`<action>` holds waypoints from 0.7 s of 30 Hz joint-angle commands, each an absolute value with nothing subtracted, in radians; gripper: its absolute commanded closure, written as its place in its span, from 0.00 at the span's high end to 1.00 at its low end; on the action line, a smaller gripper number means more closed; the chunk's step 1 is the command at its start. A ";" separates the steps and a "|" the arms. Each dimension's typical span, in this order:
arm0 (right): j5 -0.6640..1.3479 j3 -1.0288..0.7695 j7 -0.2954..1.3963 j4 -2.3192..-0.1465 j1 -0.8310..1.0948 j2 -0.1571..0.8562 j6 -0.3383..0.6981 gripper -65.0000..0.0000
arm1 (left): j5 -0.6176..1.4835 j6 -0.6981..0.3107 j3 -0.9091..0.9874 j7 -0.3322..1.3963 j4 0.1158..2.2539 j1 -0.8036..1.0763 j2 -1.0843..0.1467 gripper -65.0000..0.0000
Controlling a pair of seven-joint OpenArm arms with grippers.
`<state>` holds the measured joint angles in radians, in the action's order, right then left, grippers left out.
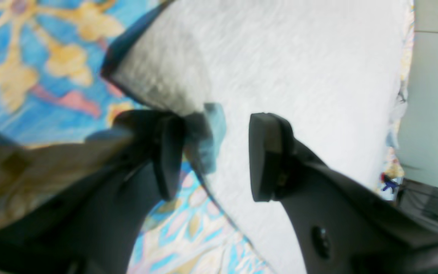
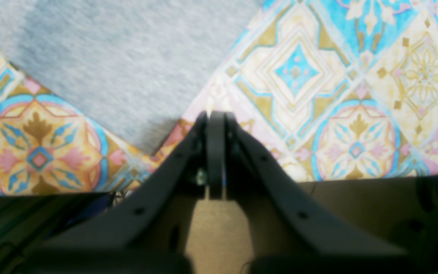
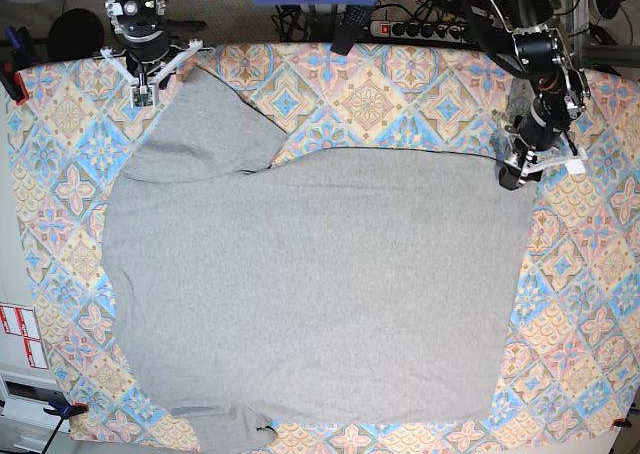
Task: Fold the T-shirt properly
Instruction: 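Move both grippers down to the shirt's shoulder corners, then grasp the grey shirt's shoulder edges with both grippers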
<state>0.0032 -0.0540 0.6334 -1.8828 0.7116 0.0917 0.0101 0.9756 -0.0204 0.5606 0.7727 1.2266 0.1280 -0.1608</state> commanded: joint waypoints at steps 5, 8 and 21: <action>-0.001 -0.058 0.618 -1.899 0.716 0.096 0.007 0.00 | 0.954 0.002 0.512 0.802 1.210 0.107 -0.160 0.40; -0.001 -0.058 0.618 -1.899 0.716 0.096 0.007 0.00 | 0.955 0.001 0.467 0.797 1.236 0.114 -0.163 0.22; 0.001 -0.058 0.802 -1.897 0.604 0.096 0.007 0.05 | 0.957 0.001 0.464 0.802 1.259 0.191 -0.168 0.00</action>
<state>0.0063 -0.0532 0.7994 -1.8824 0.5896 0.0891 0.0132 0.9878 -0.0238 0.4610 0.7849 1.2545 0.1783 -0.1608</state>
